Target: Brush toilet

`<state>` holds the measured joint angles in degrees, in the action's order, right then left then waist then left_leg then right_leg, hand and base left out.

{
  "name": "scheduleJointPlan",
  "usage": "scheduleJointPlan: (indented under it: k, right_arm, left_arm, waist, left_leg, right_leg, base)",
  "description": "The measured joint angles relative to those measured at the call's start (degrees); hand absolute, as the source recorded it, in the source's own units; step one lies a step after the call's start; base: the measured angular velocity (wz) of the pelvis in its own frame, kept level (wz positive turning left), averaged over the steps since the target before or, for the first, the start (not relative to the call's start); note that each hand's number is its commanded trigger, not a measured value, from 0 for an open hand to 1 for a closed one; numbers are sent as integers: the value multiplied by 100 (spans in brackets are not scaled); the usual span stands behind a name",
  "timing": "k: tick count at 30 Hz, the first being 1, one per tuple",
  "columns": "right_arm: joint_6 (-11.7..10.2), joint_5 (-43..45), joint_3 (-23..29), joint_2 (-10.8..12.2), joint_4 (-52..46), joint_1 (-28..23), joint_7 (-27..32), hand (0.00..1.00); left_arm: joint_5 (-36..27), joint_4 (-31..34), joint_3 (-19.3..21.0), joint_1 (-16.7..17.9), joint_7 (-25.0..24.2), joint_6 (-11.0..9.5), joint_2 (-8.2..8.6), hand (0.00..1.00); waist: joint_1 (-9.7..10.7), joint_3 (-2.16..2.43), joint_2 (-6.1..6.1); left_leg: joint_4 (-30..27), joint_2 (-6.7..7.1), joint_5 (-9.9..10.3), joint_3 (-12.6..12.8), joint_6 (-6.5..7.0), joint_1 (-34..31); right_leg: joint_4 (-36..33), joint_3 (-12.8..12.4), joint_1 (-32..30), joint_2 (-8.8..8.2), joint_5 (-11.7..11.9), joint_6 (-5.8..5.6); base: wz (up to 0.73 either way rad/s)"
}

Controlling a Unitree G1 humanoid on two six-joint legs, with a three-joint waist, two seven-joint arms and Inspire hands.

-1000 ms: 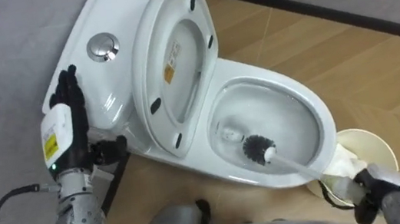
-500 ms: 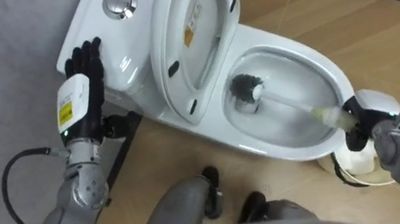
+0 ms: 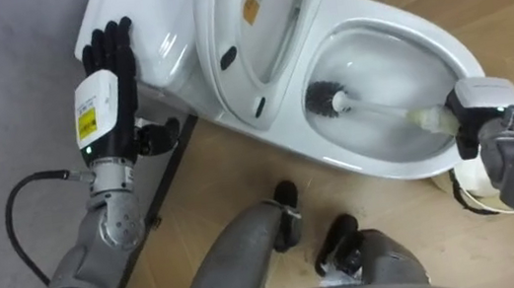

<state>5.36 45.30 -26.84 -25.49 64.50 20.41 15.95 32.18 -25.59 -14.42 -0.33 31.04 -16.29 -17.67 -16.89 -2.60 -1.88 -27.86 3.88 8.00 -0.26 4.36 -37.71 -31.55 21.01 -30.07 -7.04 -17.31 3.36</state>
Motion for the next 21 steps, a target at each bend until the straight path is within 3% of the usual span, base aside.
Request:
scheduleJointPlan:
  k: [4, 11, 15, 18, 19, 21]
  right_arm:
    - [199, 14, -125, -19, -41, 60, -26, 100]
    - [343, -59, -233, -93, -66, 81, 20, 100]
    - [315, -879, -346, -165, 157, 187, 161, 100]
    - [153, -1764, -297, -164, 472, 366, 161, 100]
    - [98, -2083, -146, -167, 533, 417, 162, 100]
    - [51, -2511, 9, -181, 715, 590, 165, 100]
  left_arm:
    - [0, 94, -87, -11, 151, 85, 0, 0]
    - [-86, 285, -249, 0, 278, 278, -11, 0]
    - [-341, 506, -382, -18, 315, 413, -47, 0]
    - [-345, 599, -411, -23, 311, 476, -118, 0]
    - [-342, 602, -405, -37, 312, 482, -125, 0]
    - [-337, 660, -404, -37, 315, 545, -141, 0]
  waist:
    - [-44, 2, -37]
    - [-66, -6, -131]
    - [-69, -14, -149]
    - [-33, -45, -106]
    - [-1, -77, -57]
    - [74, -83, -47]
  left_leg:
    - [-76, -36, 9, -15, -15, -143]
    - [-73, -31, 9, -44, -15, -225]
    - [-137, -14, 3, -52, -16, -378]
    - [-155, 27, -11, 14, 0, -444]
    - [-160, 49, -28, 22, 8, -471]
    - [-184, 97, -50, 50, 30, -528]
  right_leg:
    - [44, 29, -88, 47, 9, 23]
    - [71, 49, -143, 61, 11, 25]
    - [-87, 60, -311, 17, -3, 43]
    - [-251, -17, -478, -77, -56, 43]
    - [-324, -25, -533, -113, -78, 39]
    - [-467, -31, -631, -198, -135, 33]
  base:
    - [0]
    - [1]
    - [0]
    - [-4]
    - [5]
    - [7]
